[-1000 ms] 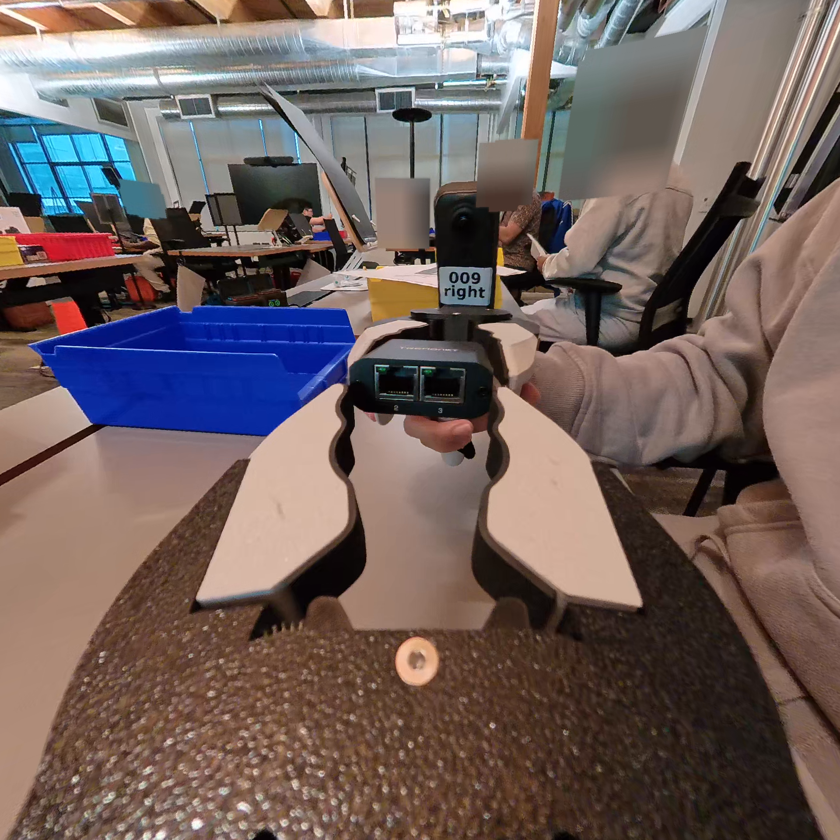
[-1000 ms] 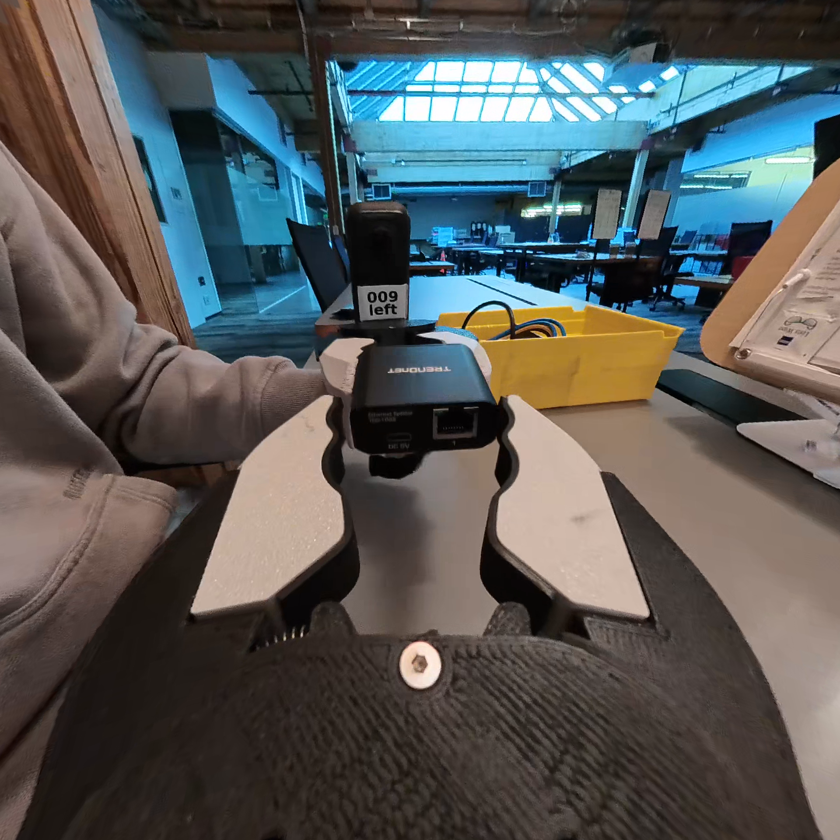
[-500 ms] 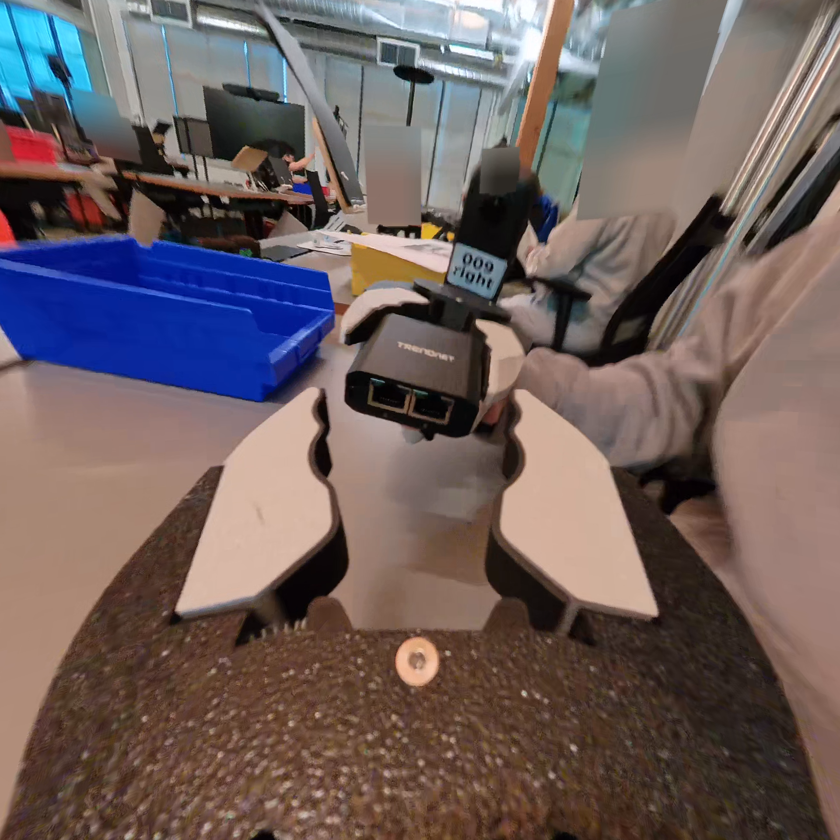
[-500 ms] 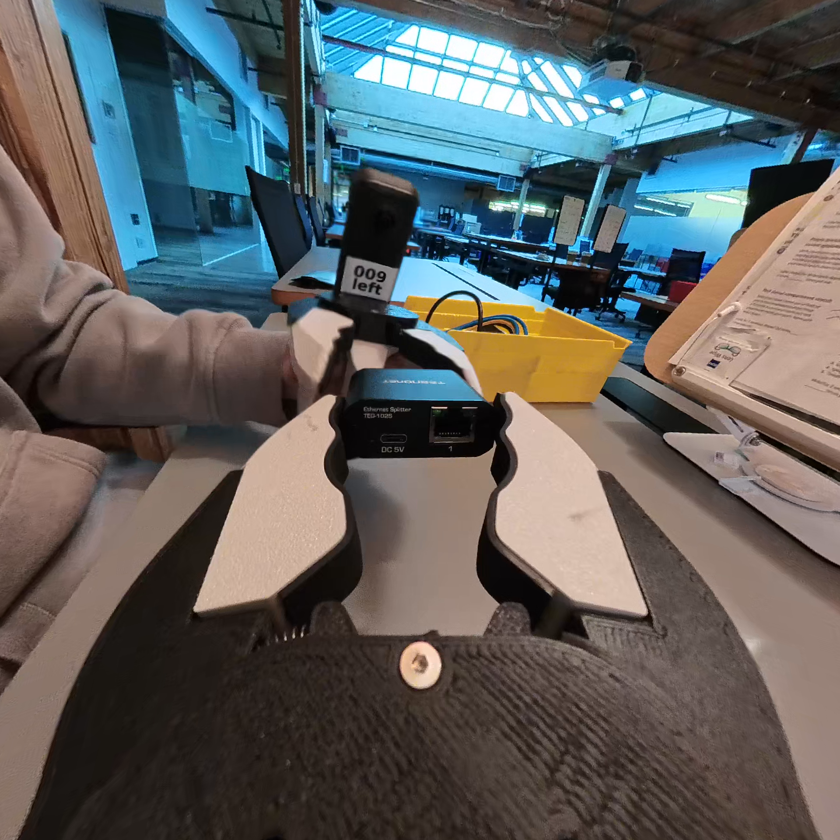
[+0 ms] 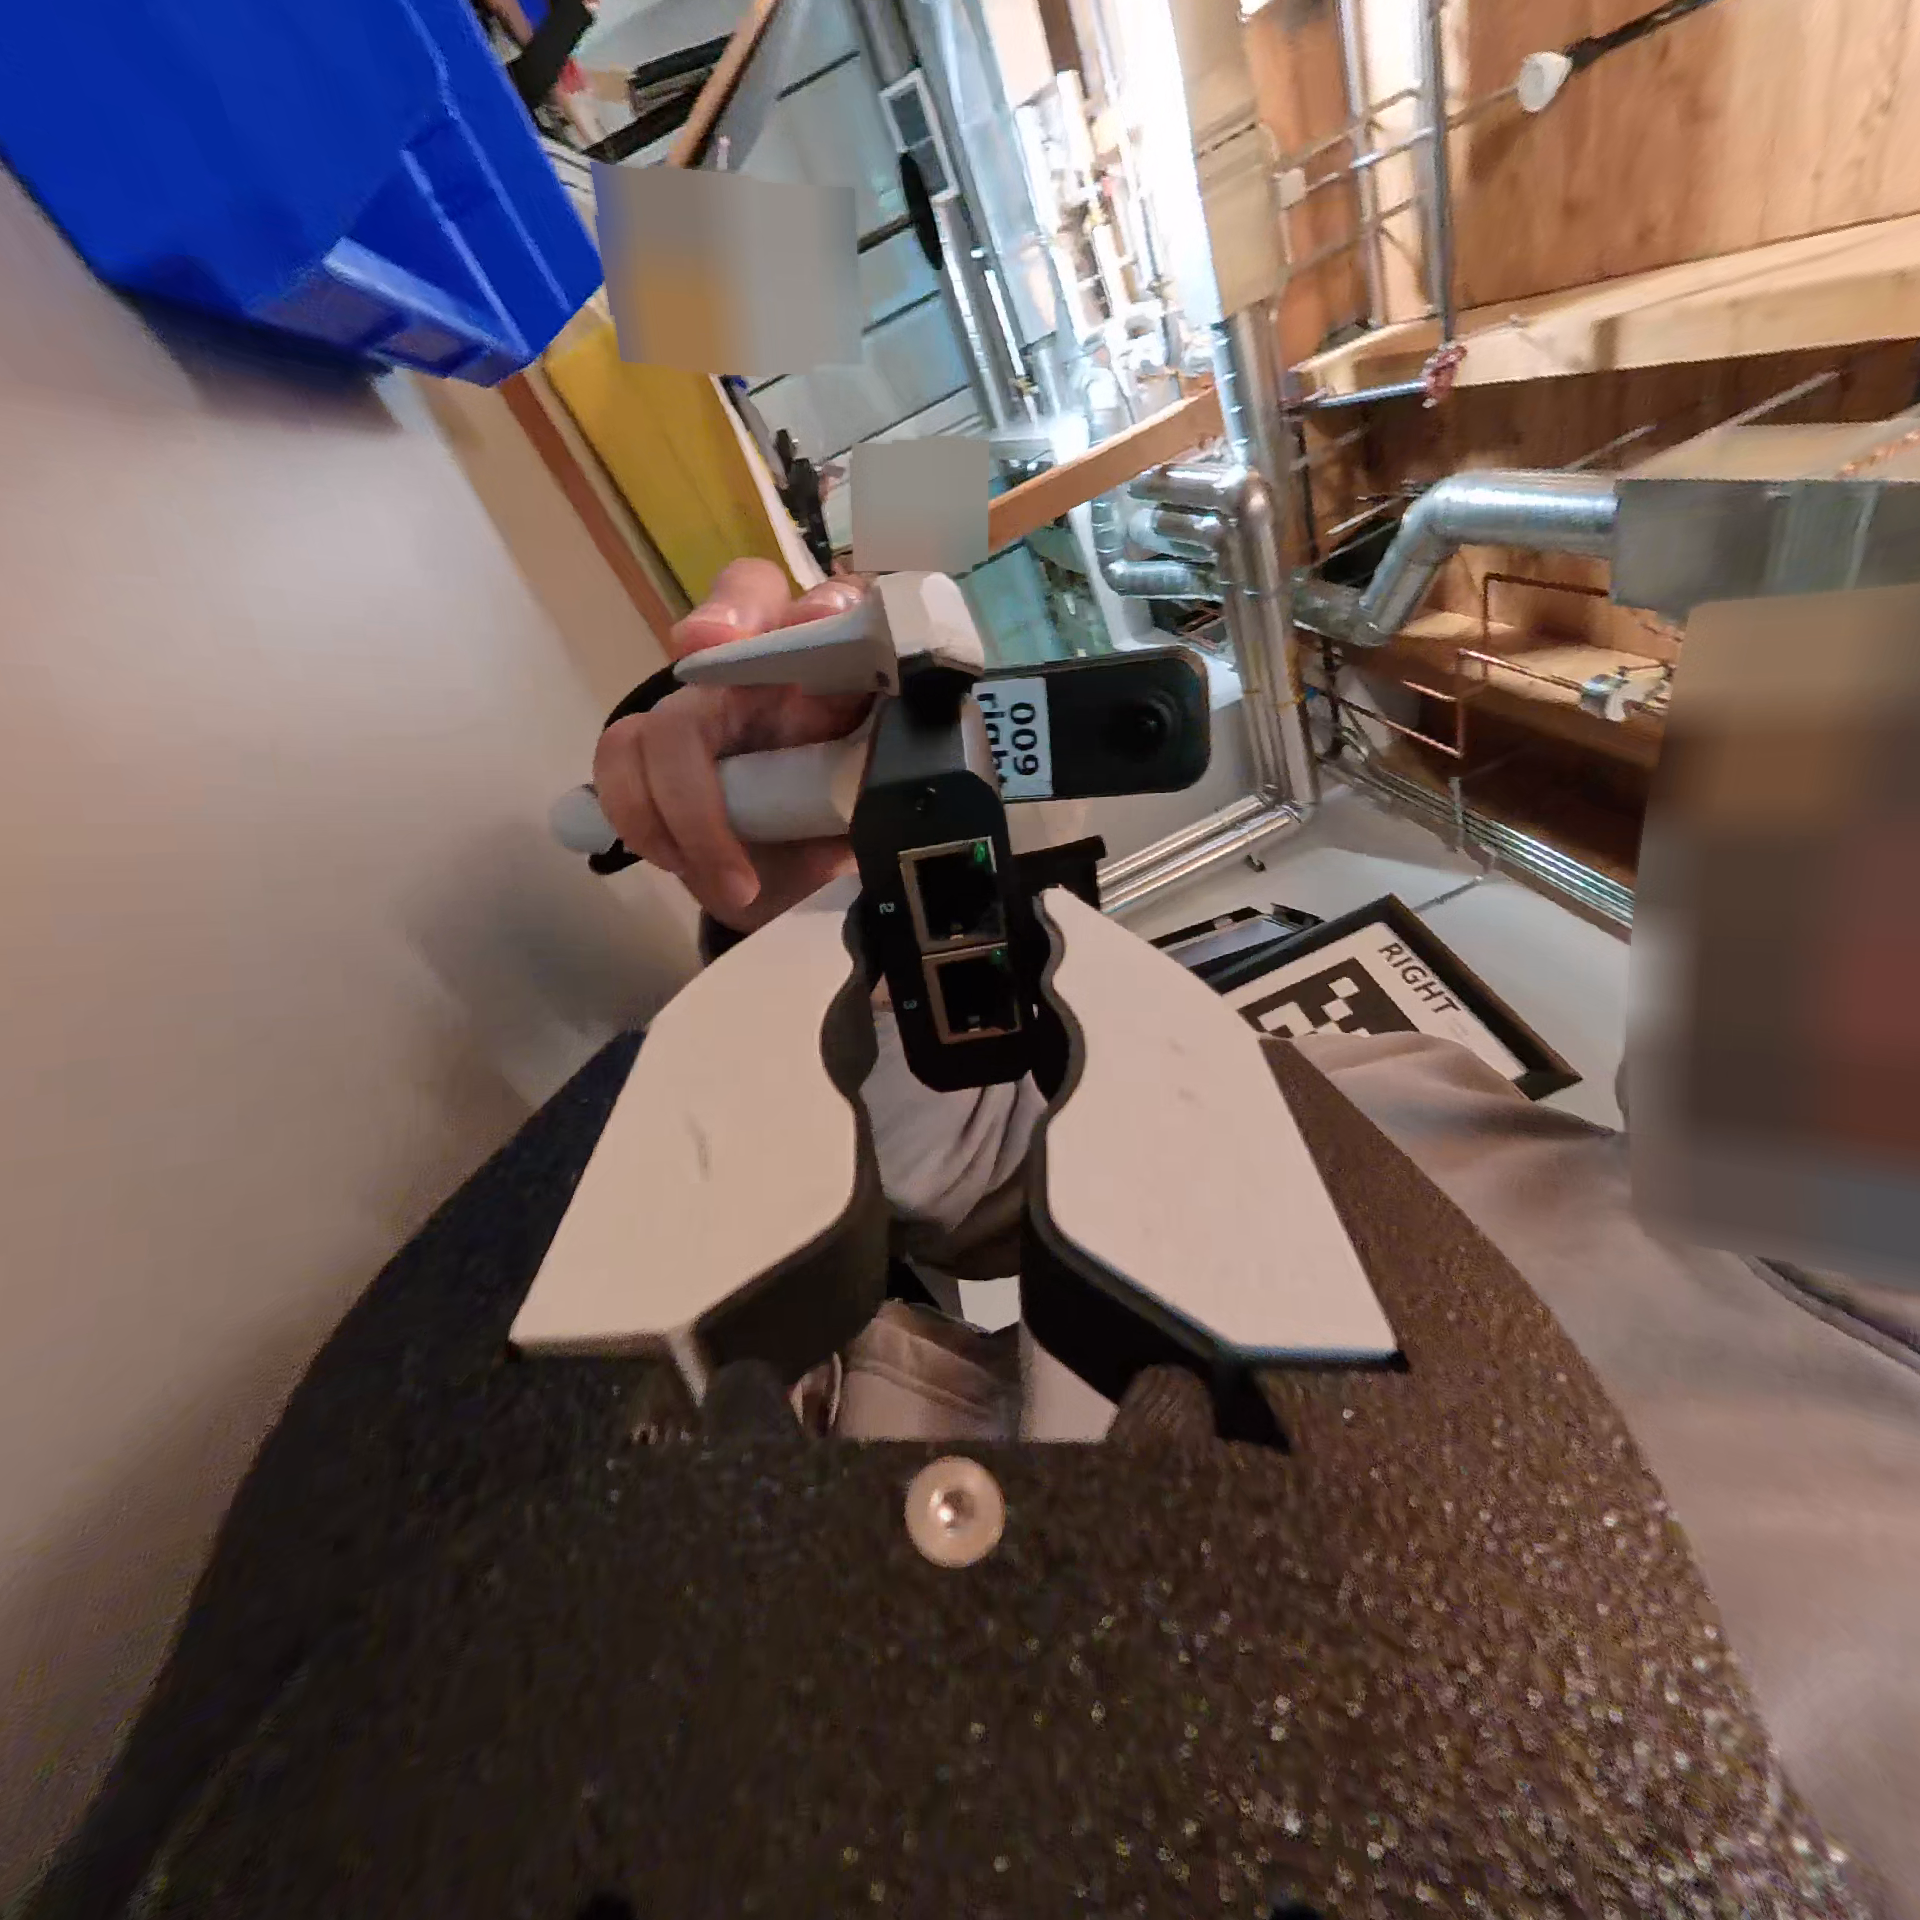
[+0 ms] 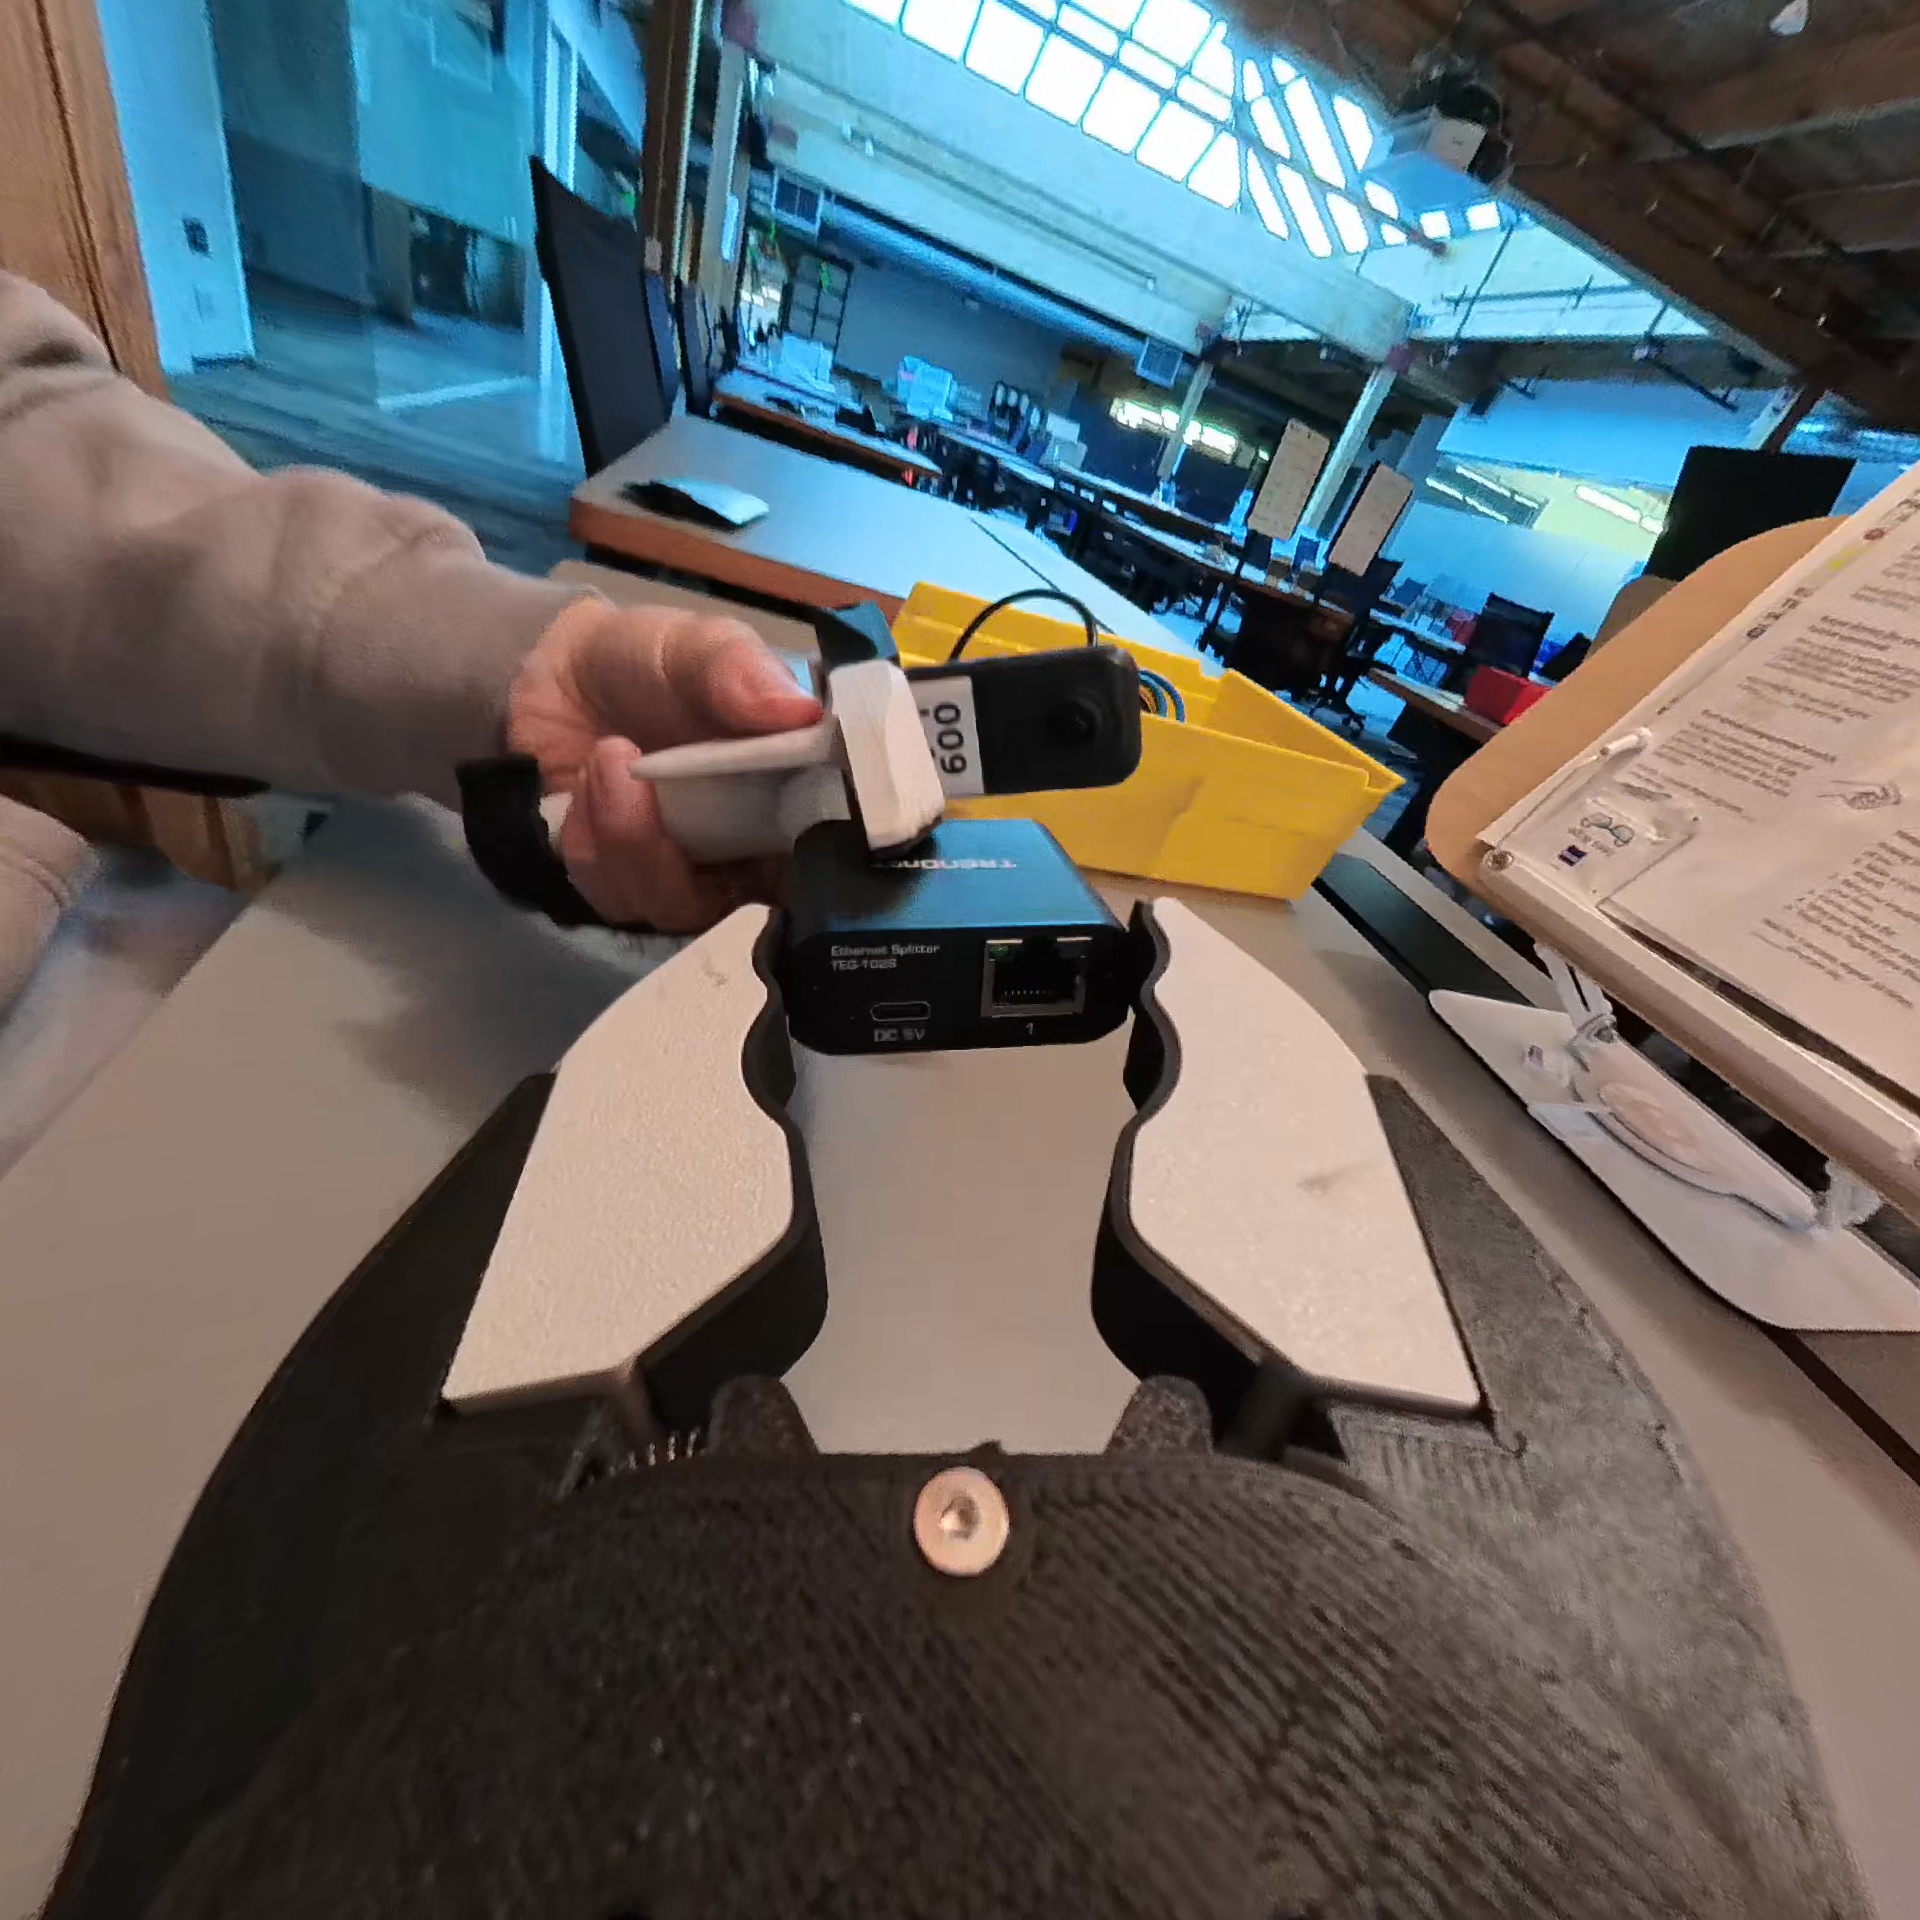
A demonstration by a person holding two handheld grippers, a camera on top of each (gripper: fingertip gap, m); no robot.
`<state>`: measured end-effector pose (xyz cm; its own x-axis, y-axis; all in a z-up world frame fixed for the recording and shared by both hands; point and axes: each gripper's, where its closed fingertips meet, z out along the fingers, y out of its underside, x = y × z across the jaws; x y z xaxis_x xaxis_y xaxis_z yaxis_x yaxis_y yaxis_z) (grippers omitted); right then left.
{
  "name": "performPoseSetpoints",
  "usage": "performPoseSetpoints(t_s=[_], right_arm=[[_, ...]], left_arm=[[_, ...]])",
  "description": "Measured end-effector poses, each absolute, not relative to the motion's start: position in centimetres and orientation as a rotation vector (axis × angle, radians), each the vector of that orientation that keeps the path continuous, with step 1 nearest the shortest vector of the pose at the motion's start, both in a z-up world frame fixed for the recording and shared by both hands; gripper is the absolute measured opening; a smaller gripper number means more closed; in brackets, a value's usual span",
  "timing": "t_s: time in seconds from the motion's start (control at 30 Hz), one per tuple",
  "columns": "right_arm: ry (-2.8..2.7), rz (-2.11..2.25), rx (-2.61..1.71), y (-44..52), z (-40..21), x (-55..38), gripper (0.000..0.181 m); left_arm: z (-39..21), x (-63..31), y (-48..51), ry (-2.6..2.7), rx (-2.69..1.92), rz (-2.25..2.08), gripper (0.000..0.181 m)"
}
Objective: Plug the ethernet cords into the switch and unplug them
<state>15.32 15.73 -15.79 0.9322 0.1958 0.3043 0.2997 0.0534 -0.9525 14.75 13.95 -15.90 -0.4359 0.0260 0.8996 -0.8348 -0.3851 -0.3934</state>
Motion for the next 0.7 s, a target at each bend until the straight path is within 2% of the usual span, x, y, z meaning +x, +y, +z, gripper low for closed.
performPoseSetpoints(t_s=[0.5,0.63,0.7], right_arm=[[-0.388,-0.086,-1.549,16.0,-16.3,15.4,0.062],[-0.298,-0.038,-1.584,16.4,-16.4,15.8,0.062],[-0.264,-0.023,-1.59,16.5,-16.6,16.1,0.062]], left_arm=[[-16.1,15.0,13.7,-1.3,1.221,1.73,0.023],[-16.2,15.7,14.3,-1.363,1.249,1.83,0.028],[-16.3,16.2,15.1,-1.436,1.295,1.89,0.038]])
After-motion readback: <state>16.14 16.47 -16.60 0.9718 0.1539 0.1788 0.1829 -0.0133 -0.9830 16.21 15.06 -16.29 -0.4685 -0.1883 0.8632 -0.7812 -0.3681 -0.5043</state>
